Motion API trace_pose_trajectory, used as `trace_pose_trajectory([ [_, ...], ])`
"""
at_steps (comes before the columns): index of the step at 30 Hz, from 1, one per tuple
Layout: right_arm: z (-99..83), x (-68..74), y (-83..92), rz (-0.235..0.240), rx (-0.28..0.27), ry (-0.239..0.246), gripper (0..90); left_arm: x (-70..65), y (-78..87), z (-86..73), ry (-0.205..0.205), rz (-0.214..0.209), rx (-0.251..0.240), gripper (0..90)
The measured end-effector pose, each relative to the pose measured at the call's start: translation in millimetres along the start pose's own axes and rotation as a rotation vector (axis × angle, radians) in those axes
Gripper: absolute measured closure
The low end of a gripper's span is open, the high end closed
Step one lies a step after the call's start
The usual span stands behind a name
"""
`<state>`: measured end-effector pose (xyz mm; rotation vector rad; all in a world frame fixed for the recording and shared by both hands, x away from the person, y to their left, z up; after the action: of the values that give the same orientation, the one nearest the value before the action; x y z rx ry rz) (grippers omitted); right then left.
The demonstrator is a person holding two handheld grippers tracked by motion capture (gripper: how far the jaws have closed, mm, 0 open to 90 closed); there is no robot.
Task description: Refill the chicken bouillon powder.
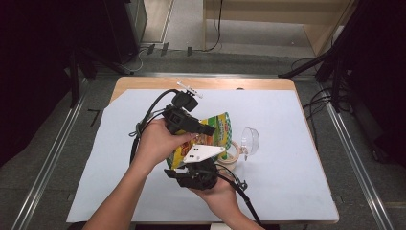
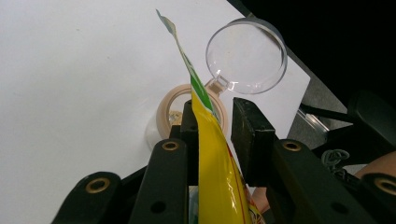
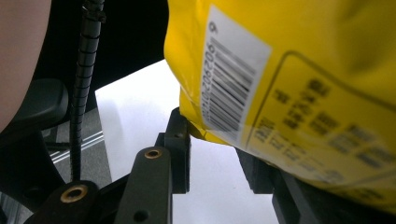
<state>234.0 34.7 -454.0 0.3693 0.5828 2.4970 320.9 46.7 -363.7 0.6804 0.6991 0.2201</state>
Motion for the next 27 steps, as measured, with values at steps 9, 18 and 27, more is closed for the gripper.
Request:
trace_pose_trajectory([
  [9, 0.2, -0.9, -0.7, -0.004, -0.002, 0.006, 68.4, -1.1, 1.2, 0.1, -0.01, 0.012, 0.001, 74.9],
  [18, -0.4, -2.8, -1.4, -0.01, -0.002, 0.007, 68.3, -2.9, 1.5, 0.4, -0.014, 0.013, -0.003, 74.8],
  [27, -3.0, -6.9, -2.9, -0.022, 0.008, -0.001, 68.3, -4.8, 1.7, 0.3, -0.016, 0.011, -0.001, 74.9],
])
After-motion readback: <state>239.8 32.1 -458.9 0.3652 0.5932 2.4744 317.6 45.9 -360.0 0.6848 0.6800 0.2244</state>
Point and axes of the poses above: each handheld gripper's, and its own axes: y roughly backward along the jaws, z roughly out of its top, x roughly to its left, the point moved 6 cm from there along -y, roughly forward along the jaws, and after that the axes turned 12 degrees about -z, right-handed, at the moved point
